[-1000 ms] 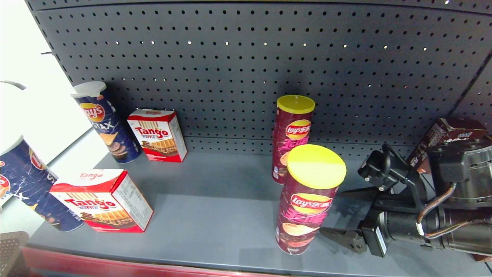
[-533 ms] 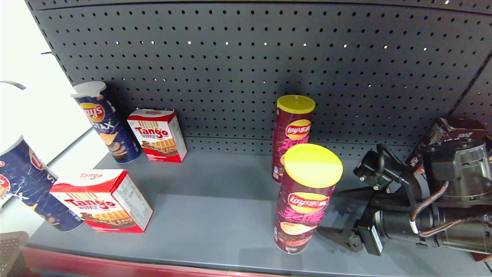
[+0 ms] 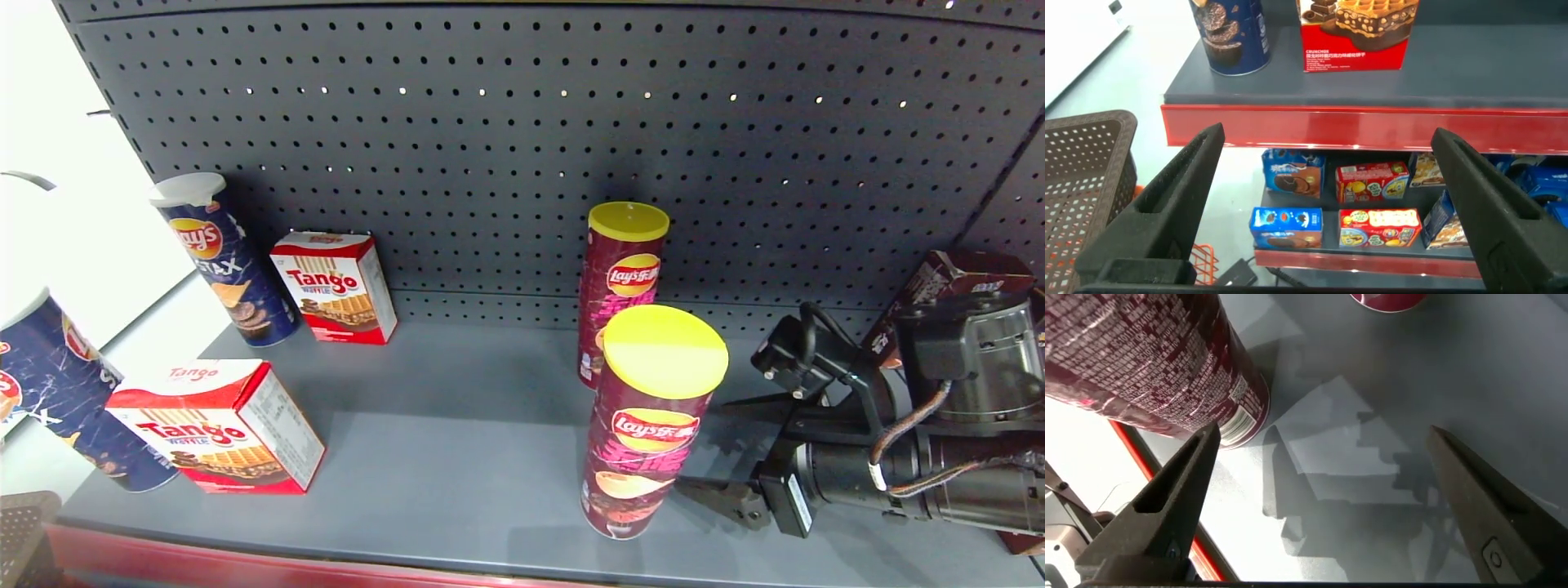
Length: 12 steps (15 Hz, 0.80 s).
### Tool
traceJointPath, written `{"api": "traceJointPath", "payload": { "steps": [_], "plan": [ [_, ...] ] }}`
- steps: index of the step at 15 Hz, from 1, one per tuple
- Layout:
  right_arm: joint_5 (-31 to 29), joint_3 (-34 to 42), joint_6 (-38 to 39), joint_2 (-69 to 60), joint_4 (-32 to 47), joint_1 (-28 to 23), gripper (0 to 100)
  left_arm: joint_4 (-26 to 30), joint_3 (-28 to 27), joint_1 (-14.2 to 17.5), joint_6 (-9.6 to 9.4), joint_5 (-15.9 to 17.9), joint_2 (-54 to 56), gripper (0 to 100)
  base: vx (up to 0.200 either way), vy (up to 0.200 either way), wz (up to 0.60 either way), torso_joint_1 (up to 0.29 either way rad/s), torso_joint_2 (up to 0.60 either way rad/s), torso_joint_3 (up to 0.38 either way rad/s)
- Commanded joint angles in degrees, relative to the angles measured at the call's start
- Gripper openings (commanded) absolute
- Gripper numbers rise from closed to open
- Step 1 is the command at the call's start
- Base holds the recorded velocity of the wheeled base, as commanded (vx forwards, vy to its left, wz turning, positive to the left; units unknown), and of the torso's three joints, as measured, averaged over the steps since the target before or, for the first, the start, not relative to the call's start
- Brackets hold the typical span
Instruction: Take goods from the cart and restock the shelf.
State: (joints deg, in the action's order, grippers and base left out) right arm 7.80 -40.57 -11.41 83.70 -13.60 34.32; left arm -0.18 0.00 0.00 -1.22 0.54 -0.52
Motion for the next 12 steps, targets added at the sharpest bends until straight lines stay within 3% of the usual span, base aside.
{"api": "traceJointPath", "payload": {
  "steps": [1, 12],
  "plan": [
    [0.0, 0.0, 0.0, 0.0, 0.0, 0.0, 100, 0.0, 0.0, 0.0, -0.01, 0.0, -0.1, 100, 0.0, 0.0, 0.0, 0.0, 0.0, 0.0],
    [0.0, -0.7, -0.1, 1.3, -0.1, 0.3, 100, -0.1, 0.0, 0.0, 0.34, 0.0, -0.1, 100, 0.0, 0.0, 0.0, 0.0, 0.0, 0.0]
  ]
}}
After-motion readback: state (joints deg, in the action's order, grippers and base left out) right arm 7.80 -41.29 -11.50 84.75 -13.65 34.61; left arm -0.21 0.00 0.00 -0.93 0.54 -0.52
